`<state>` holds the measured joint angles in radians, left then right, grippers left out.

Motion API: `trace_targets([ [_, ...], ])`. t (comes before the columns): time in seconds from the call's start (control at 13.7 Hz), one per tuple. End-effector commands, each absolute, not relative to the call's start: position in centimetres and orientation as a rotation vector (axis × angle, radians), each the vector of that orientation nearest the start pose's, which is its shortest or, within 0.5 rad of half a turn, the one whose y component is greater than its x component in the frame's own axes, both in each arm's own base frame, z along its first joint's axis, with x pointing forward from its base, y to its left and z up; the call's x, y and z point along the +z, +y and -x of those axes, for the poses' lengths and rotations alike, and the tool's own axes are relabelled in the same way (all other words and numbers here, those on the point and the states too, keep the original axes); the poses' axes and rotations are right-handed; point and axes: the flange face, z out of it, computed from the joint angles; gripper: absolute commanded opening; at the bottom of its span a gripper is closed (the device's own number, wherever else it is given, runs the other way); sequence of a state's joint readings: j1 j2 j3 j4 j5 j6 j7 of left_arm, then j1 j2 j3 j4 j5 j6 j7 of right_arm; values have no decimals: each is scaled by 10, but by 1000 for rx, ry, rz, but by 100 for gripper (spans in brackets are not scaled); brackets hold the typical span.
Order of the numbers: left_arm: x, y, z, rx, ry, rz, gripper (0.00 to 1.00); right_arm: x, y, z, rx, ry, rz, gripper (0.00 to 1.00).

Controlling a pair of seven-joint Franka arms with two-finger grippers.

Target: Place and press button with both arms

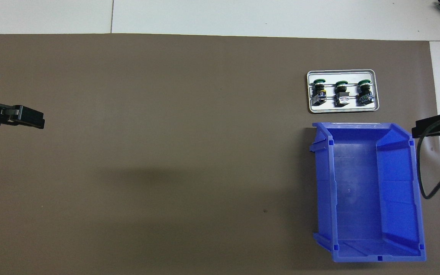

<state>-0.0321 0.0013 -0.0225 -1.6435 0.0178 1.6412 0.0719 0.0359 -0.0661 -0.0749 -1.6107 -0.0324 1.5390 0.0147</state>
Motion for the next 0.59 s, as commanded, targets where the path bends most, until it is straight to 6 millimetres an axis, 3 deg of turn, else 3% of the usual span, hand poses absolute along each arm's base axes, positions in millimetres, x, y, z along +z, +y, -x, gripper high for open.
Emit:
trace_targets([
  [0.0, 597, -28, -551, -19, 184, 3123, 100, 638, -27, -528, -28, 87, 3152, 100],
  [0.15, 596, -28, -552, -17, 184, 3123, 100, 631, -31, -537, -94, 98, 3153, 100],
  [0.37, 595, -28, -552, -14, 184, 3123, 100, 600, -37, -565, -168, 105, 3155, 100],
  [0.51, 597, -28, -551, -19, 184, 3123, 100, 555, -39, -603, -188, 106, 3162, 100],
])
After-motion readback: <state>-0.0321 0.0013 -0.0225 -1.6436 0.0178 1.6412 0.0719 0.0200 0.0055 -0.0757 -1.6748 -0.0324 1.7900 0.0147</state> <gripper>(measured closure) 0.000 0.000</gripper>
